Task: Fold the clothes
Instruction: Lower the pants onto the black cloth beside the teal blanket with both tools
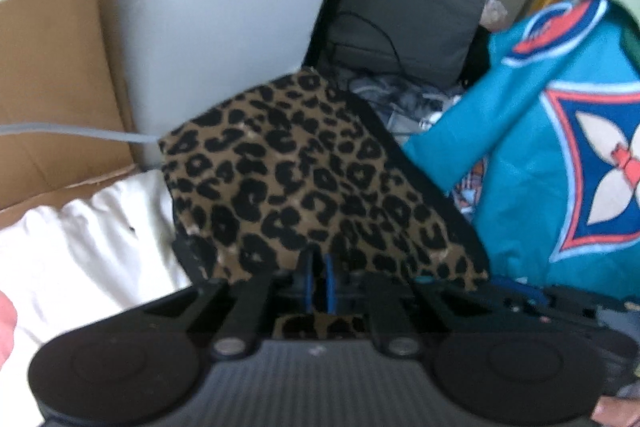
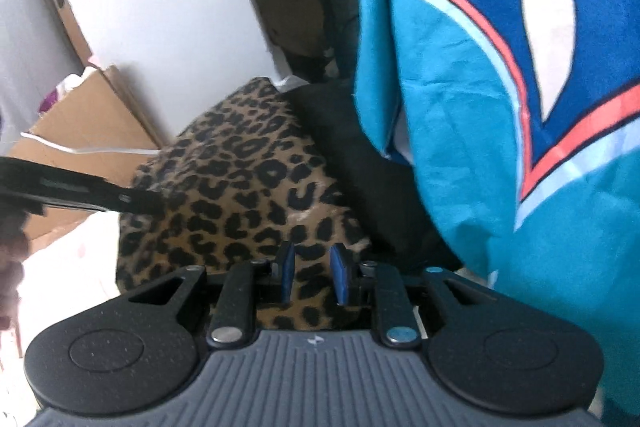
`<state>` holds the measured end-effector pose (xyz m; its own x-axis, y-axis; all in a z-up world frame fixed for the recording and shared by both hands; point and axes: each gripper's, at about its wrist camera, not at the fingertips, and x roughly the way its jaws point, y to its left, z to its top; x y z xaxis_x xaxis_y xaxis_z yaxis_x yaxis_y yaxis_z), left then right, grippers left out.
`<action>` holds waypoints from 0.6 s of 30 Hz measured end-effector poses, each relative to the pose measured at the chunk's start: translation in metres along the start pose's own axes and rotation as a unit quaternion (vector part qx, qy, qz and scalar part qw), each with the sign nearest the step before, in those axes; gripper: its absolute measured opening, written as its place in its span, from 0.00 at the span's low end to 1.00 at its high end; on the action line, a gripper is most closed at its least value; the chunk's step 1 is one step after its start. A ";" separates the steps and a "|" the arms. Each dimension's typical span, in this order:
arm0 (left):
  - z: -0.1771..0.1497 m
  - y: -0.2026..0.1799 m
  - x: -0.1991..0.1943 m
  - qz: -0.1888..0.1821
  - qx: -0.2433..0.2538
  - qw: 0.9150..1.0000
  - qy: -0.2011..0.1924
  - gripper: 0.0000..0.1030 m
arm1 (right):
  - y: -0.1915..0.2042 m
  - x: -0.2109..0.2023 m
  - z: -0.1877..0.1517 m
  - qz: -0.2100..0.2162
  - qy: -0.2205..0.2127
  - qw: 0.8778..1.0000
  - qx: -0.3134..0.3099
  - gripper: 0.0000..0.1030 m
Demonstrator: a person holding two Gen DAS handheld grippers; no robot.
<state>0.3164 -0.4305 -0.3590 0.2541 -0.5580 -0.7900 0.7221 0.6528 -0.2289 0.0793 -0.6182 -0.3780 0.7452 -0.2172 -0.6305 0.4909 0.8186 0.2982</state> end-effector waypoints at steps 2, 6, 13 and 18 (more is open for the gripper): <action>-0.005 -0.004 0.007 0.009 0.011 1.000 0.005 0.06 | 0.004 0.000 -0.005 0.008 -0.001 1.000 -0.001 0.26; -0.013 -0.008 0.016 0.022 0.021 0.999 0.011 0.04 | 0.006 0.010 -0.018 -0.007 0.022 1.000 -0.004 0.25; -0.027 -0.014 0.000 0.033 0.009 0.999 -0.002 0.04 | -0.010 -0.005 -0.031 -0.026 0.025 0.999 0.024 0.25; -0.042 -0.016 -0.018 0.036 -0.014 0.999 -0.031 0.05 | -0.008 -0.015 -0.032 -0.021 0.005 0.999 0.040 0.26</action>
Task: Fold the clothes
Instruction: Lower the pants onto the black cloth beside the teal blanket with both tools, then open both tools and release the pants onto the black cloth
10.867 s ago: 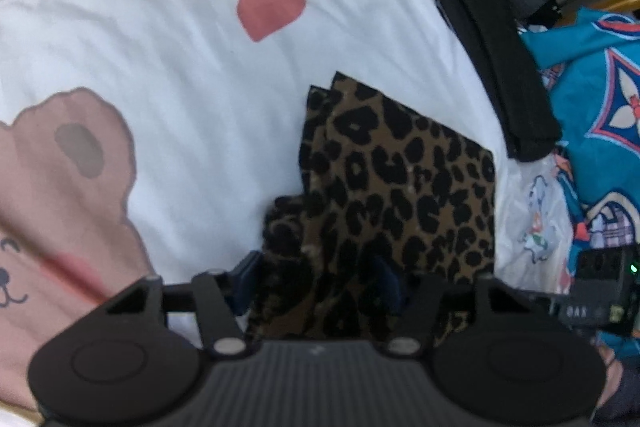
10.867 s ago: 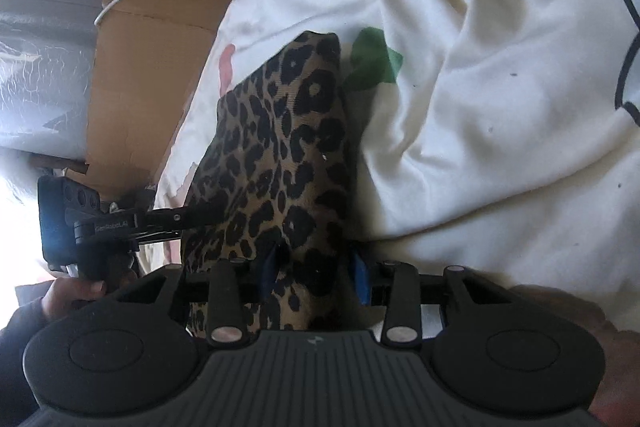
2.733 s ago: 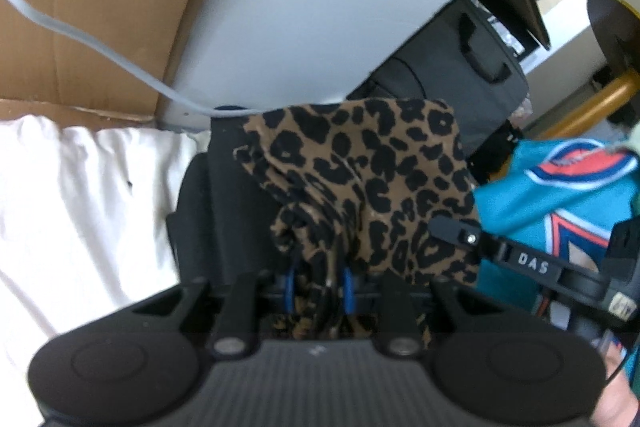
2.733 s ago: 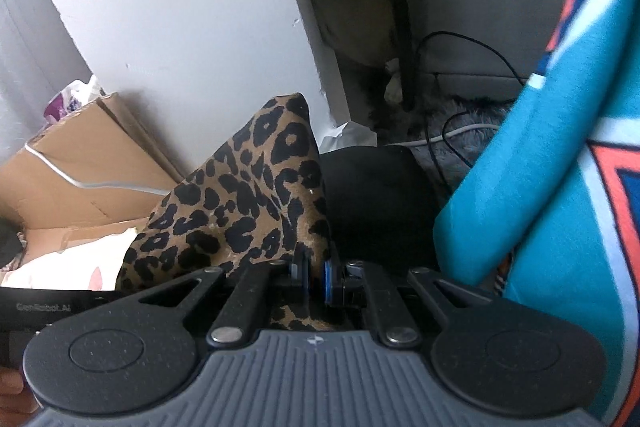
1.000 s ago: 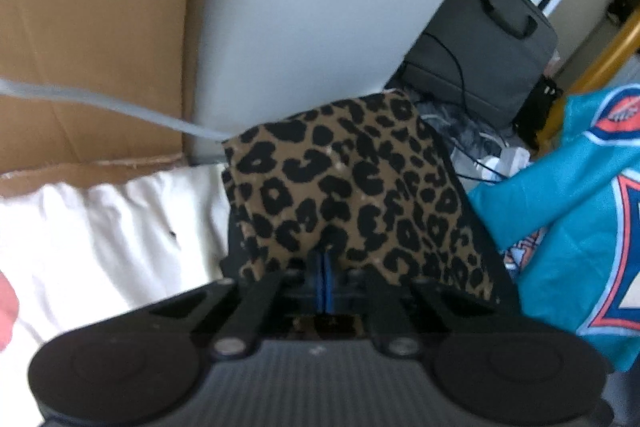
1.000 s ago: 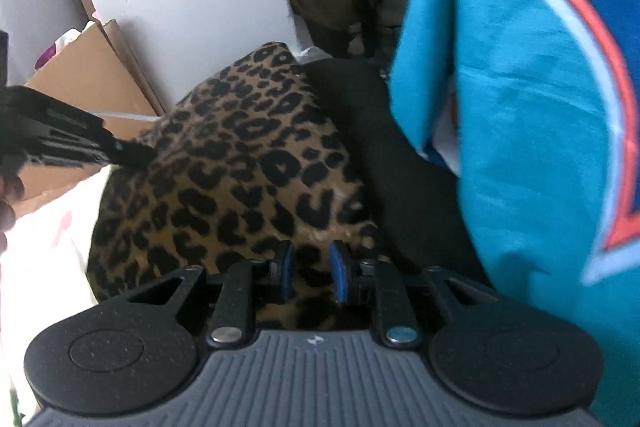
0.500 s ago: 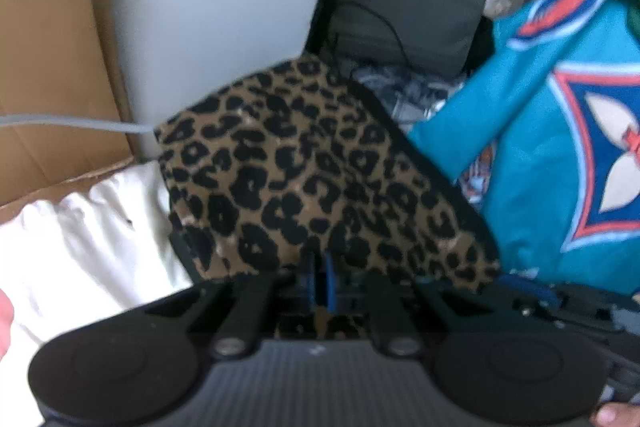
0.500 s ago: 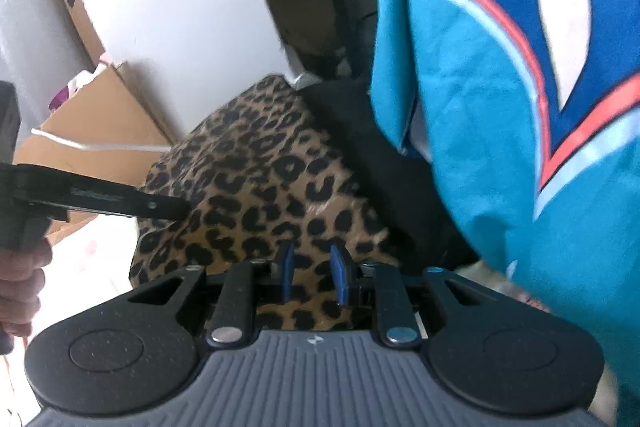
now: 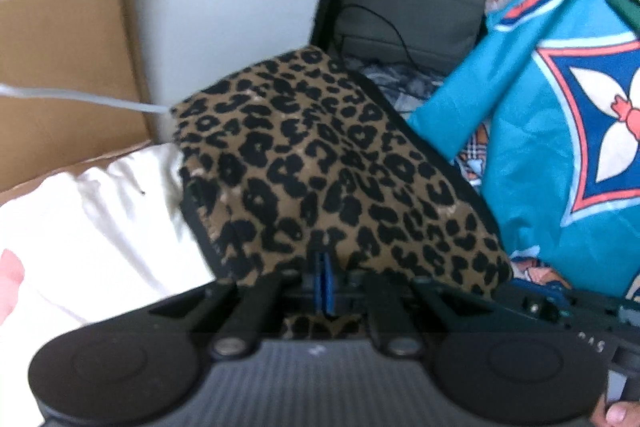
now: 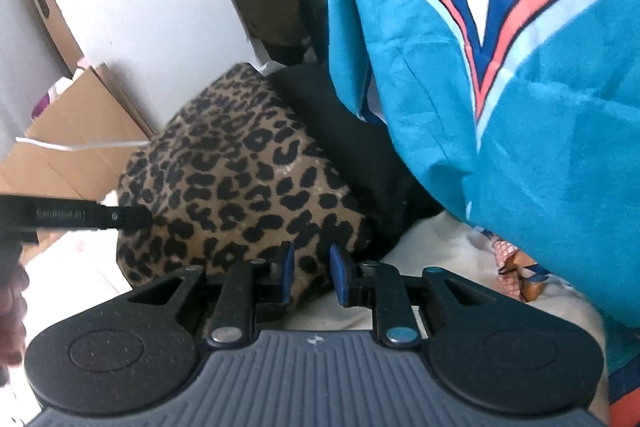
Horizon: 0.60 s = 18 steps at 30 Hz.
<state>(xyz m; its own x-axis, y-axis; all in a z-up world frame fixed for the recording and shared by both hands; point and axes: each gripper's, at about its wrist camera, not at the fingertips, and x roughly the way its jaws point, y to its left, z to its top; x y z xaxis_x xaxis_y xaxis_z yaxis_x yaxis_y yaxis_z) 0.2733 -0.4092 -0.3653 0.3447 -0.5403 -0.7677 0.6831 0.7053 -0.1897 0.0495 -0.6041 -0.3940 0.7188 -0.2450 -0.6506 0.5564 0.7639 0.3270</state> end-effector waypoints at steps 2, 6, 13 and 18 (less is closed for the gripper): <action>-0.002 0.002 -0.006 0.003 -0.012 1.000 -0.012 0.05 | 0.002 0.000 0.000 0.004 -0.002 1.000 -0.002 0.26; 0.000 0.008 -0.008 0.005 -0.029 0.999 -0.017 0.05 | 0.007 0.004 0.002 0.019 0.002 1.000 -0.001 0.26; -0.013 0.022 0.008 0.012 -0.071 0.997 0.018 0.06 | 0.012 0.024 -0.006 0.012 0.040 0.999 0.001 0.31; -0.027 0.023 -0.004 0.017 -0.084 0.996 0.025 0.06 | 0.014 0.019 -0.011 0.017 0.059 0.998 -0.014 0.31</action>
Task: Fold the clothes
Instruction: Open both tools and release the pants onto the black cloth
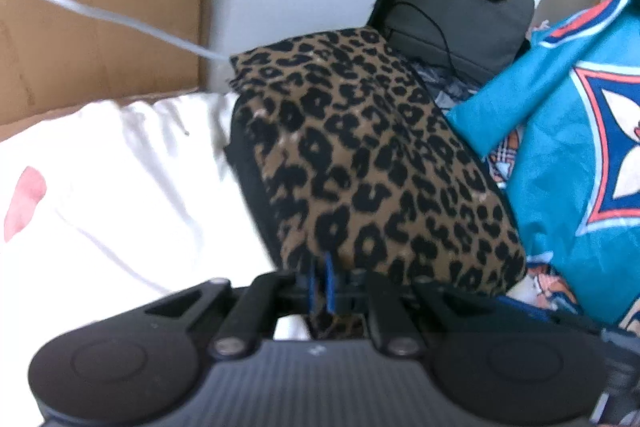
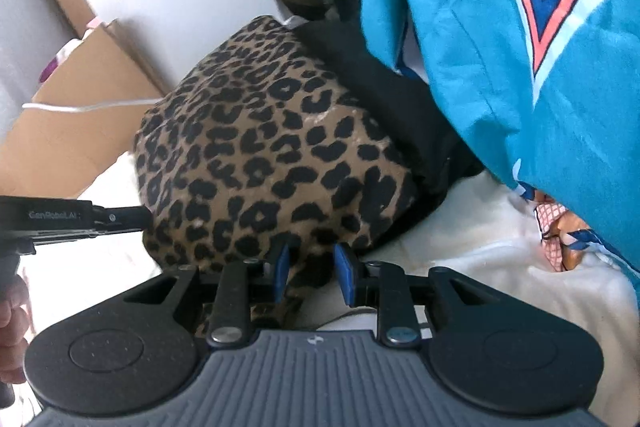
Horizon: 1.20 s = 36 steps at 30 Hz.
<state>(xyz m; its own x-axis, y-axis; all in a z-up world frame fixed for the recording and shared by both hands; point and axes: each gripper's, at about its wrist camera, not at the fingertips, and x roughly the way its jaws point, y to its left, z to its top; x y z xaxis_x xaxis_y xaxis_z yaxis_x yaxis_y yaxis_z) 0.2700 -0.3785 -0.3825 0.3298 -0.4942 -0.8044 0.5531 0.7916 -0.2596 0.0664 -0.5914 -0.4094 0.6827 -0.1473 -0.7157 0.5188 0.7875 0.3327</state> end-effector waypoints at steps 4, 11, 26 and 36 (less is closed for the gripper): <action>-0.011 0.011 -0.014 -0.006 -0.054 0.999 0.002 0.06 | 0.002 -0.012 0.000 0.011 -0.006 1.000 0.010 0.33; -0.016 0.011 -0.047 -0.005 -0.100 0.995 -0.002 0.37 | 0.022 -0.036 0.003 0.018 -0.013 1.000 0.006 0.60; -0.007 -0.011 -0.075 0.014 -0.068 0.997 0.046 0.87 | 0.040 -0.063 0.021 -0.018 0.024 1.000 -0.008 0.99; -0.004 -0.021 -0.089 0.018 -0.053 0.997 0.050 0.91 | 0.049 -0.076 0.030 -0.020 0.027 0.999 -0.030 0.99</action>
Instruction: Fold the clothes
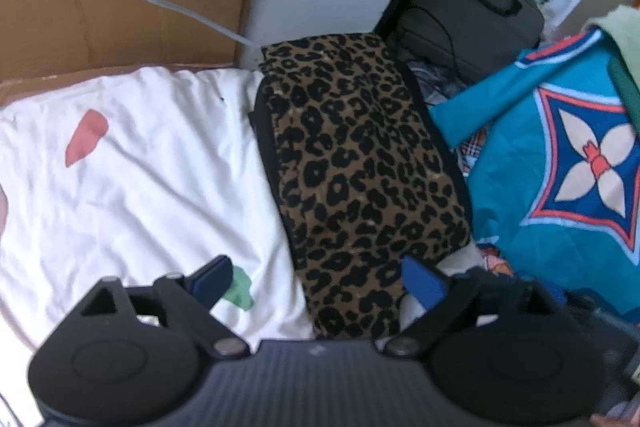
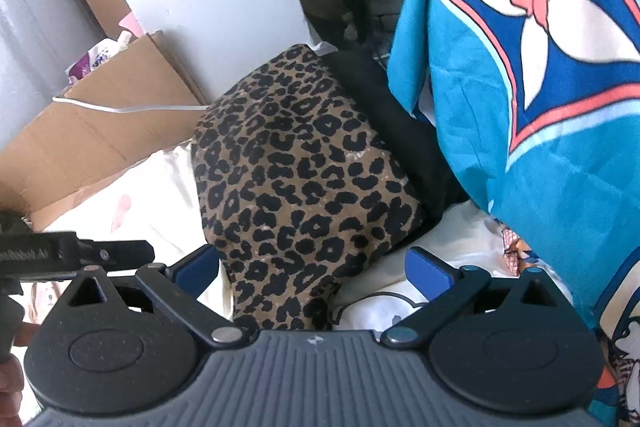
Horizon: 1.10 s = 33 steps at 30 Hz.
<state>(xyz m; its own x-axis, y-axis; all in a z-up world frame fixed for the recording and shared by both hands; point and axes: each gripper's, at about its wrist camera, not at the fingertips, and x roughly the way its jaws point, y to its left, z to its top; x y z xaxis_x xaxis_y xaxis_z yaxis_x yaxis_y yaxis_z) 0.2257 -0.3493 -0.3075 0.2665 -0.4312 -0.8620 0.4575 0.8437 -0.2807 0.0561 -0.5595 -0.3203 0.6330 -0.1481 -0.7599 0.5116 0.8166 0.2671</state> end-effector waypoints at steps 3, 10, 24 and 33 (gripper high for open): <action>0.000 0.005 -0.007 0.003 -0.013 1.000 0.005 0.91 | 0.004 -0.008 0.007 0.009 0.000 1.000 -0.005 0.99; 0.006 0.012 -0.033 0.005 -0.017 1.000 0.012 0.91 | 0.024 -0.031 0.026 0.022 -0.011 0.999 -0.047 0.99; 0.043 0.023 -0.166 0.009 -0.010 1.000 0.011 0.95 | 0.065 -0.125 0.062 0.056 -0.009 0.994 -0.093 0.99; 0.056 0.031 -0.288 0.042 -0.030 0.998 -0.035 0.99 | 0.078 -0.200 0.078 0.080 0.013 0.995 -0.050 0.99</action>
<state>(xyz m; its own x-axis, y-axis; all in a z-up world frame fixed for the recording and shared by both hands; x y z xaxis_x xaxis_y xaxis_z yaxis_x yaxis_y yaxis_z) 0.2109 -0.2166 -0.0442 0.3611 -0.3773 -0.8528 0.3796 0.8948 -0.2351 0.0149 -0.5098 -0.1008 0.6850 0.0018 -0.7285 0.3449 0.8801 0.3264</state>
